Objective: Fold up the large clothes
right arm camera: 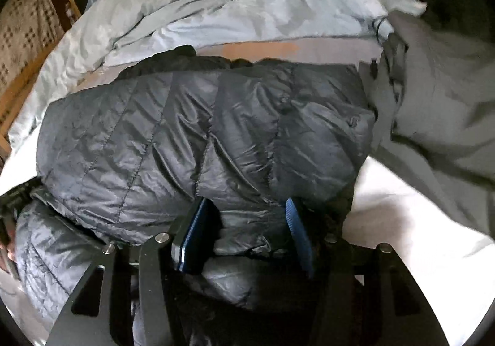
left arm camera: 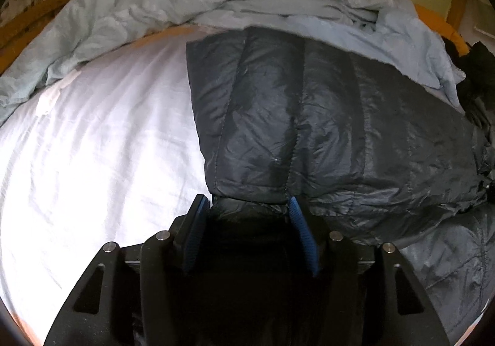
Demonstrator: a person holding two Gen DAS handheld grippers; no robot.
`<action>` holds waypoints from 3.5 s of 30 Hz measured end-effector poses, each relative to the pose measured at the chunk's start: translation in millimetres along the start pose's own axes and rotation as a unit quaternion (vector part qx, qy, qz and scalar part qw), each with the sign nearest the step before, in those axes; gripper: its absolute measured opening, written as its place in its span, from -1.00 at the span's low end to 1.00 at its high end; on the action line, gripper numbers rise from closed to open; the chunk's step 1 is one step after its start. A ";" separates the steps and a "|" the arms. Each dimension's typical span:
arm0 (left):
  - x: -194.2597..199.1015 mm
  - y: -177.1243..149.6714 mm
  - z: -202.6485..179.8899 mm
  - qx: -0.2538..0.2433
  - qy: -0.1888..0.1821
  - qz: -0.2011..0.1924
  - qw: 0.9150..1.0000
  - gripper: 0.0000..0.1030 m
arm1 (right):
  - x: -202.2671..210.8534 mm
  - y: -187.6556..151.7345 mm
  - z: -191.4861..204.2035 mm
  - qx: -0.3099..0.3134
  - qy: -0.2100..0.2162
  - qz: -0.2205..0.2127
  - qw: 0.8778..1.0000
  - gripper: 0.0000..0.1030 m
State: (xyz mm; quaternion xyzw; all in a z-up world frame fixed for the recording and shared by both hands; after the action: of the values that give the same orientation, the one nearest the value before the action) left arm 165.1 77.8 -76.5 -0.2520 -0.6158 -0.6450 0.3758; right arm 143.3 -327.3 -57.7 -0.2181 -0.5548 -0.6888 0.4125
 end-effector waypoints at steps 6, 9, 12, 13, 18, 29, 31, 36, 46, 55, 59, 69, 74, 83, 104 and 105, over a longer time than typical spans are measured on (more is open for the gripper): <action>53.5 3.6 -0.3 -0.012 -0.037 -0.065 0.997 0.06 | 52.9 -2.4 22.4 0.017 -0.003 -0.066 0.998 0.43; 89.4 -4.6 -1.9 -0.019 -0.058 -0.103 0.993 0.32 | 84.0 -8.3 42.0 0.027 0.013 -0.107 0.994 0.70; 114.9 -19.7 -8.5 -0.035 -0.064 -0.129 0.989 0.71 | 107.5 -17.0 61.8 0.040 0.010 -0.141 0.989 0.72; 121.3 -23.7 -10.9 -0.039 -0.063 -0.137 0.988 0.90 | 113.6 -22.0 66.9 0.042 0.011 -0.150 0.988 0.79; 150.0 -41.0 -18.9 -0.063 -0.054 -0.194 0.977 1.00 | 133.6 -56.2 85.0 0.054 -0.016 -0.197 0.979 1.00; 152.5 -77.8 -40.1 -0.170 -0.072 -0.178 0.967 1.00 | 115.4 -104.0 147.9 0.255 -0.102 -0.120 0.954 1.00; 146.3 -87.2 -47.5 -0.196 -0.087 -0.157 0.964 0.99 | 105.8 -115.1 161.0 0.286 -0.086 -0.092 0.950 1.00; 142.7 -120.1 -70.5 -0.284 -0.082 -0.148 0.944 0.96 | 87.3 -145.3 192.2 0.360 -0.068 -0.046 0.929 0.99; 114.4 -134.6 -87.4 -0.325 -0.002 -0.134 0.936 0.95 | 47.7 -162.8 174.3 0.355 -0.105 0.025 0.929 0.99; 102.7 -115.2 -71.9 -0.274 0.013 -0.114 0.955 0.70 | 47.8 -151.1 145.9 0.297 -0.118 0.026 0.947 0.98; 106.3 -109.7 -67.3 -0.247 0.007 -0.113 0.962 0.31 | 48.3 -150.0 141.6 0.296 -0.131 0.022 0.946 0.58; 117.1 -103.9 -67.2 -0.235 -0.017 -0.114 0.965 -0.34 | 60.8 -145.9 136.3 0.276 -0.119 0.005 0.954 -0.22; 129.4 -100.3 -63.5 -0.226 -0.032 -0.126 0.966 -0.66 | 67.5 -147.8 143.3 0.284 -0.104 0.006 0.953 -0.46; 176.6 -74.8 -36.8 -0.177 -0.049 -0.168 0.969 -0.67 | 114.2 -137.3 170.8 0.294 -0.039 -0.012 0.955 -0.47; 138.5 68.2 -81.6 -0.181 -0.018 -0.236 0.955 -0.31 | 80.0 27.4 129.3 0.289 -0.112 -0.101 0.945 -0.47; 133.6 69.9 -79.3 -0.177 -0.009 -0.242 0.954 -0.13 | 71.8 32.8 124.4 0.285 -0.108 -0.106 0.946 -0.47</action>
State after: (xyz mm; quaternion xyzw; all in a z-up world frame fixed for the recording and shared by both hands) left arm 152.8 -20.6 61.9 -0.1634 -0.5379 -0.8128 0.1526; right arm 109.8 -234.7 51.9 -0.1045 -0.7893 -0.5139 0.3192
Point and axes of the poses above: each gripper's, at about its wrist camera, not at the fingertips, and x roughly against the way its jaws point, z to its left, y to its top, the point moved 4 cm from there along -x, roughly the way its jaws point, and after that the axes turned 14 degrees about y, right-handed, at the moved point
